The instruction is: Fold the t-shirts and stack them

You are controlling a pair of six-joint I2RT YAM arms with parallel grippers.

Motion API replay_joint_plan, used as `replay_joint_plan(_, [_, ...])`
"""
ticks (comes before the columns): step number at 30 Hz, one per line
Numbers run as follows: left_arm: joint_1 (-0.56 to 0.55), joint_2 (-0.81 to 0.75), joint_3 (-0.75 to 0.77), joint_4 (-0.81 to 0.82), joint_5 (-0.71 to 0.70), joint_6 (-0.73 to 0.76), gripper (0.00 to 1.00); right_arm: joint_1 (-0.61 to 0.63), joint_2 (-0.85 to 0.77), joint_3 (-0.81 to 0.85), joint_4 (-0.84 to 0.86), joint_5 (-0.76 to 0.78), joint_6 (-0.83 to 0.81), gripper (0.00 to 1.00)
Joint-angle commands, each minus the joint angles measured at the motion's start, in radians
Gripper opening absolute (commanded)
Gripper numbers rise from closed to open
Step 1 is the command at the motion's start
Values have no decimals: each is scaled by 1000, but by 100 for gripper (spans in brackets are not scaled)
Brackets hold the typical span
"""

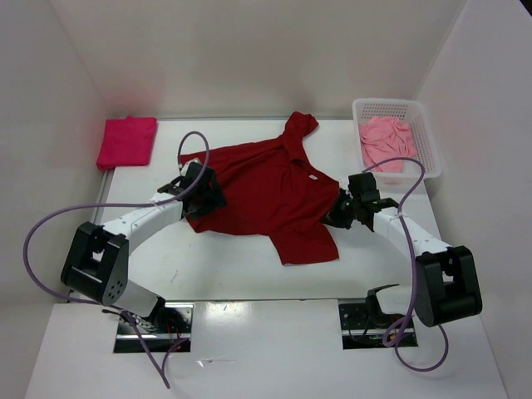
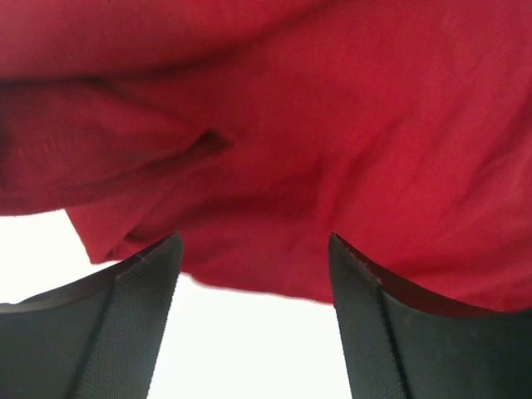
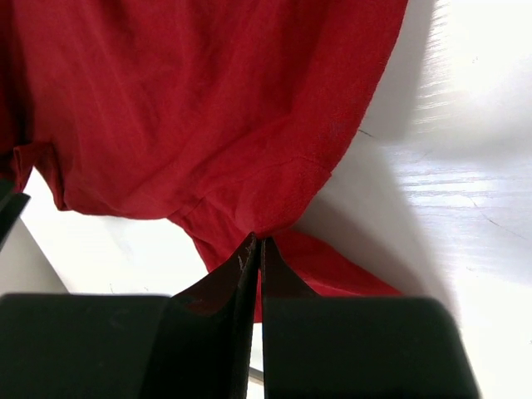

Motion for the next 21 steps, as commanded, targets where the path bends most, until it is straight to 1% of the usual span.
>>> replay_joint_plan(1, [3,-15,-3,92,-86,-68,79,-7,2,9,37,-20,-17,6])
replay_joint_plan(4, [3,26,11,101,-111,-57,79,-7,2,9,46,-30,-17,6])
replay_joint_plan(7, [3,26,11,112,-143,-57,71,-7,2,9,46,-30,-17,6])
replay_joint_plan(8, [3,26,11,103,-143,-57,70,-7,2,9,46,-30,-17,6])
replay_joint_plan(12, [3,57,11,94,-186,-46,70,-7,2,9,55,-30,-17,6])
replay_joint_plan(16, [3,110,20,85,-204,-37,65,-7,-7,9,55,-30,-17,6])
replay_joint_plan(18, [3,120,20,85,-215,-37,65,-7,-7,9,55,-30,-17,6])
replay_joint_plan(21, [3,120,20,97,-233,-37,60,-7,-16,0,55,-30,-17,6])
